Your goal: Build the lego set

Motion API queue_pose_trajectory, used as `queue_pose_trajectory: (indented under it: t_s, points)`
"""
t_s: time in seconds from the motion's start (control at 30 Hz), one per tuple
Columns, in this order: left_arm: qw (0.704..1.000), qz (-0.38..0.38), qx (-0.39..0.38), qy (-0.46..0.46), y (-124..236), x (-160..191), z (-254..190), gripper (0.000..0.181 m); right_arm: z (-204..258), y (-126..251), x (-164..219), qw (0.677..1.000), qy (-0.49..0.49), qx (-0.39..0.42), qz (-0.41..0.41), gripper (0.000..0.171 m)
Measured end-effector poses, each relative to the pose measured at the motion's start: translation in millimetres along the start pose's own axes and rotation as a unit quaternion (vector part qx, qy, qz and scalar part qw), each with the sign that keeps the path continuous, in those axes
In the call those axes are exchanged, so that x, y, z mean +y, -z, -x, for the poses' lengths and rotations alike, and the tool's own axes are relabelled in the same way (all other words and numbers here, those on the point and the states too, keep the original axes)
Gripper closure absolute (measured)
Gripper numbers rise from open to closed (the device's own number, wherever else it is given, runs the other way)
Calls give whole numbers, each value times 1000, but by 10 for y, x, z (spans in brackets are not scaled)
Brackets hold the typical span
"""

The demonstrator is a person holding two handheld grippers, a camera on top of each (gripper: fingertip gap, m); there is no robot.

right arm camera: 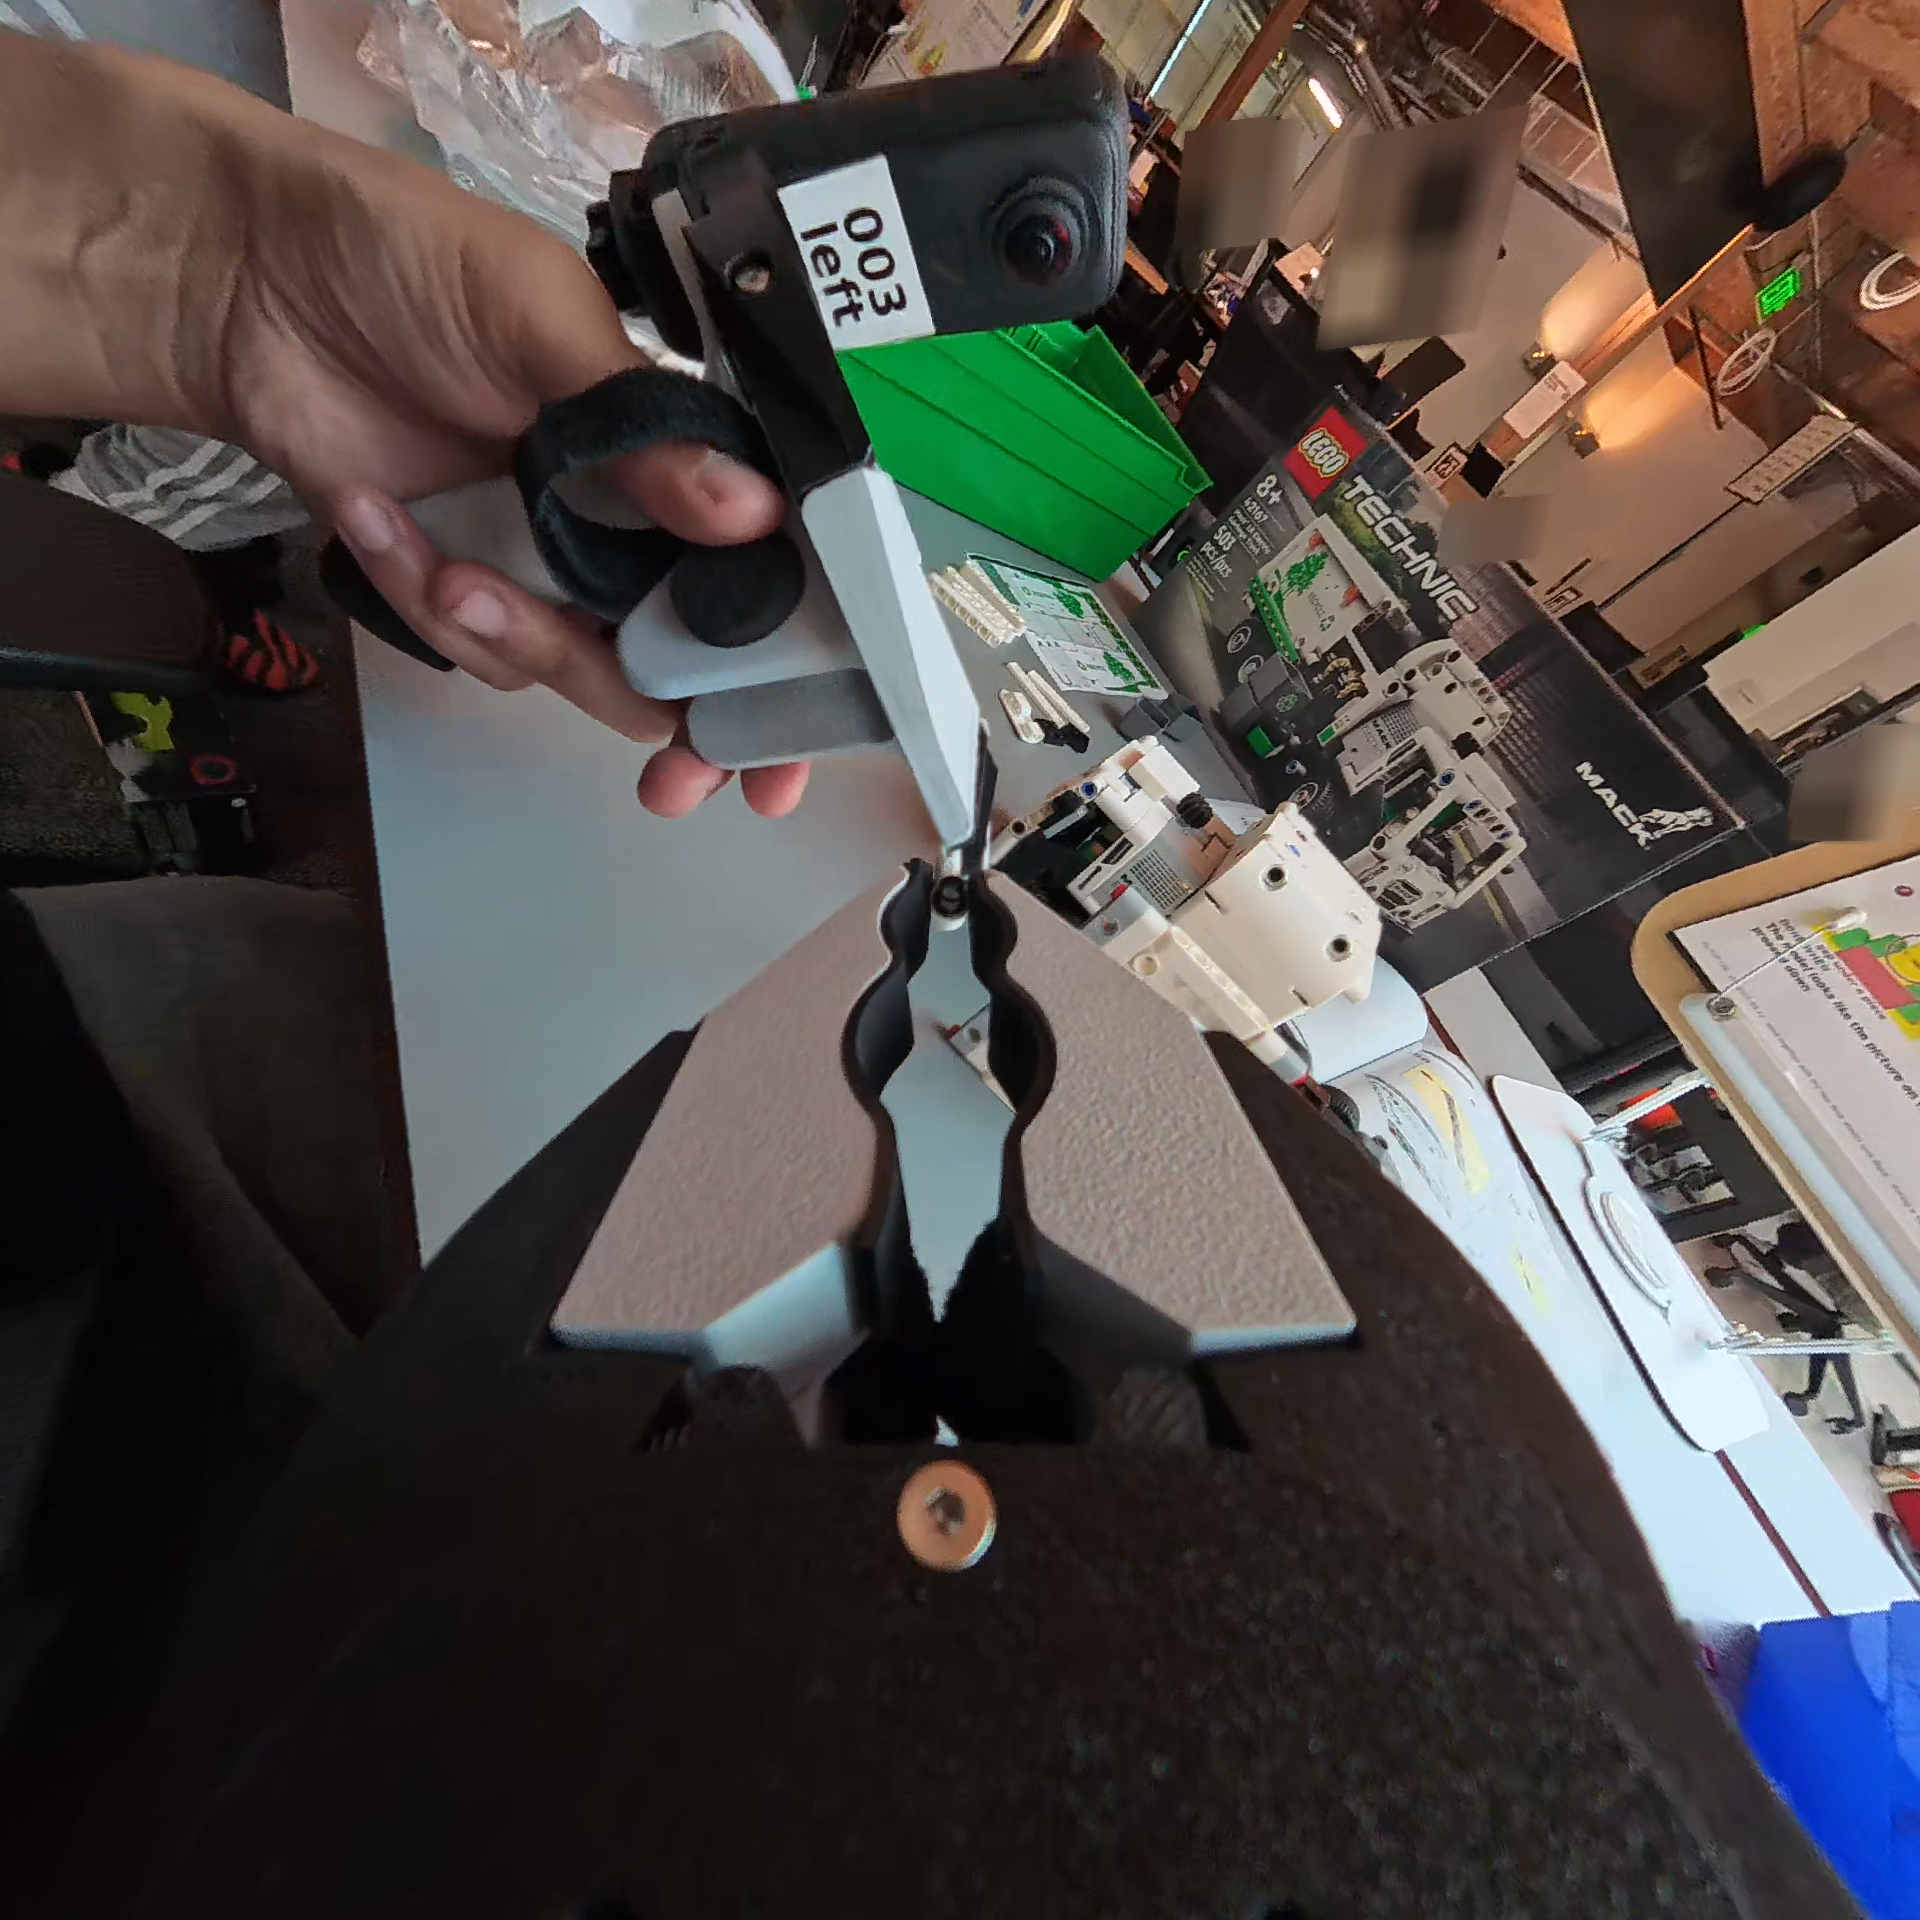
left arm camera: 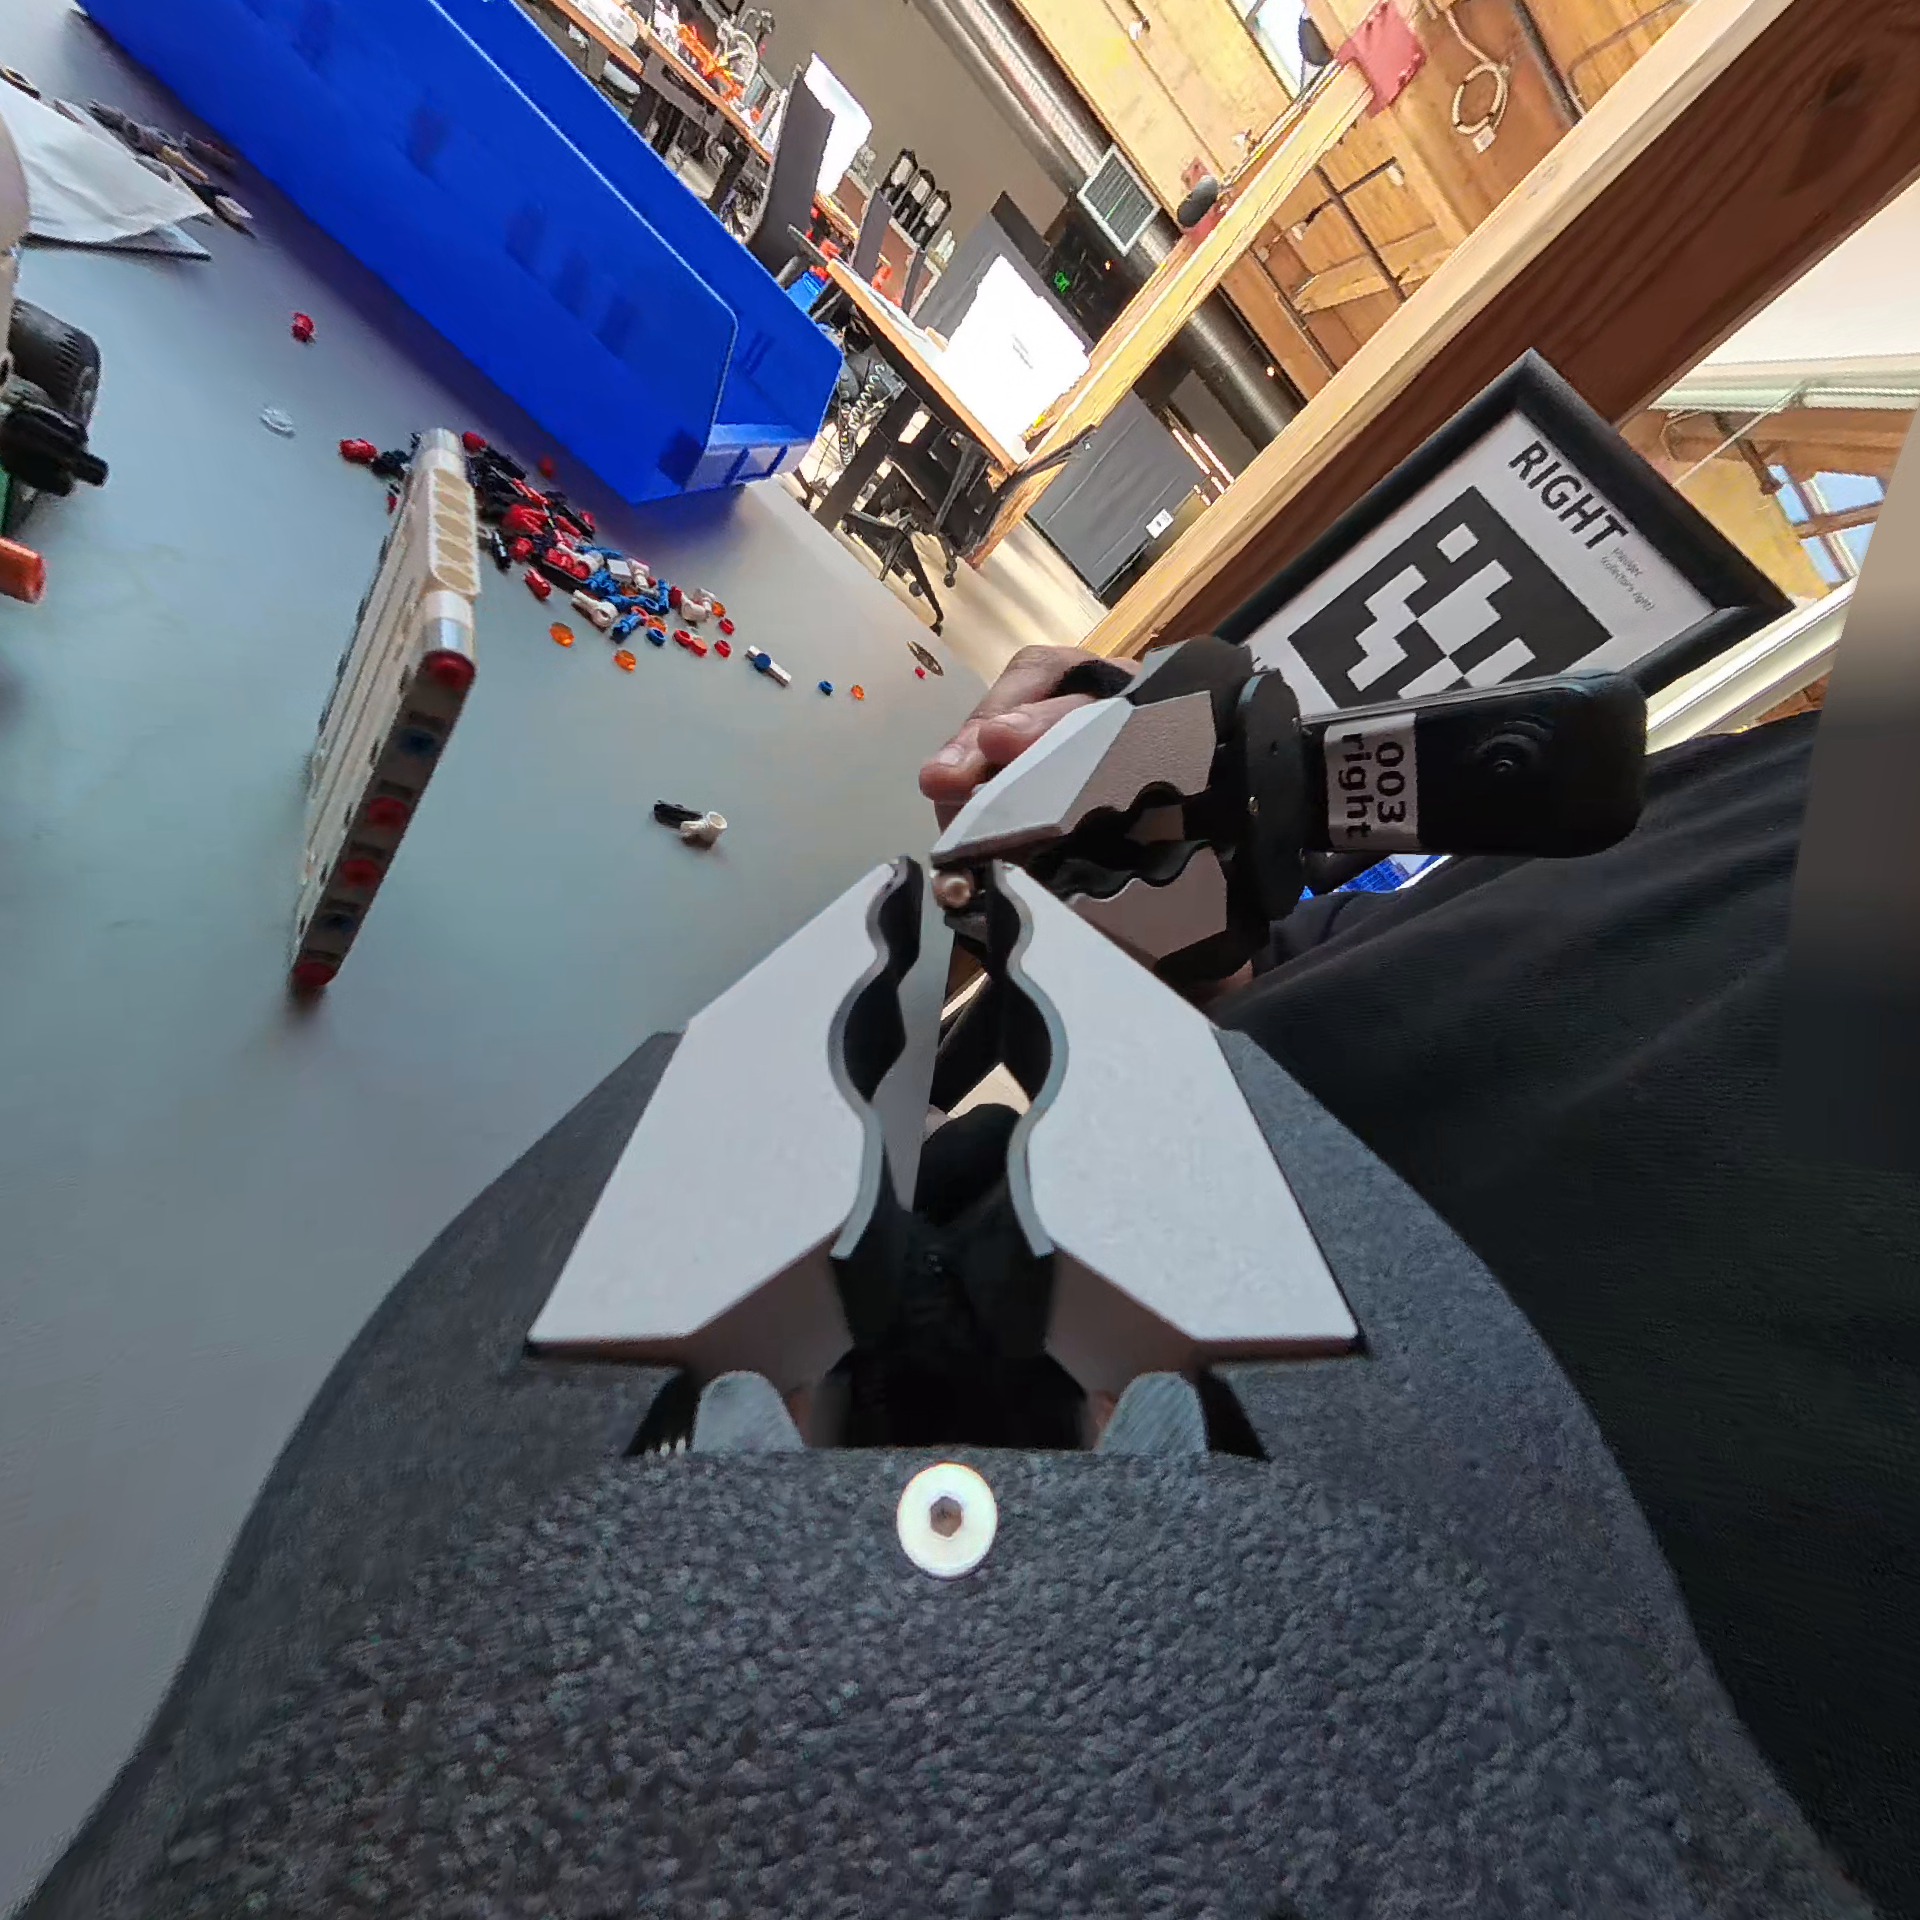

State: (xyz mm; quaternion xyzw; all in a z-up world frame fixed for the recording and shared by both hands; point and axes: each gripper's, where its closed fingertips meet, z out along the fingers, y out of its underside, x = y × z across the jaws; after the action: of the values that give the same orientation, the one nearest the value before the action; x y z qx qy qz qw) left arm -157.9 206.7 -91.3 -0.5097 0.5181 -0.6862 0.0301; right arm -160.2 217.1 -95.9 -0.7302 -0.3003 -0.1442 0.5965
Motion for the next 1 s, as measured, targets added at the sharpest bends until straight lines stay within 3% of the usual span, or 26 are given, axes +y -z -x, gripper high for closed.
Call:
queue_pose_trajectory:
  t_s: [0.27, 0.5, 0.67, 1.0]
  points:
    - [997, 27, 62, 43, -37, 142, -77, 179, 120, 88, -38, 999, 19, -19, -43, 165]
    - [982, 73, 136, 113, -105, 328, -174, 179, 300, 245, -6, 988, 8, -127, -85, 163]
    - [980, 81, 146, 108, -144, 359, -212, 179, 319, 306, -5, 980, 73, -137, -121, 164]
    - [989, 45, 124, 71, -124, 256, -130, 181, 179, 324, 15, 982, -9, -131, -137, 165]
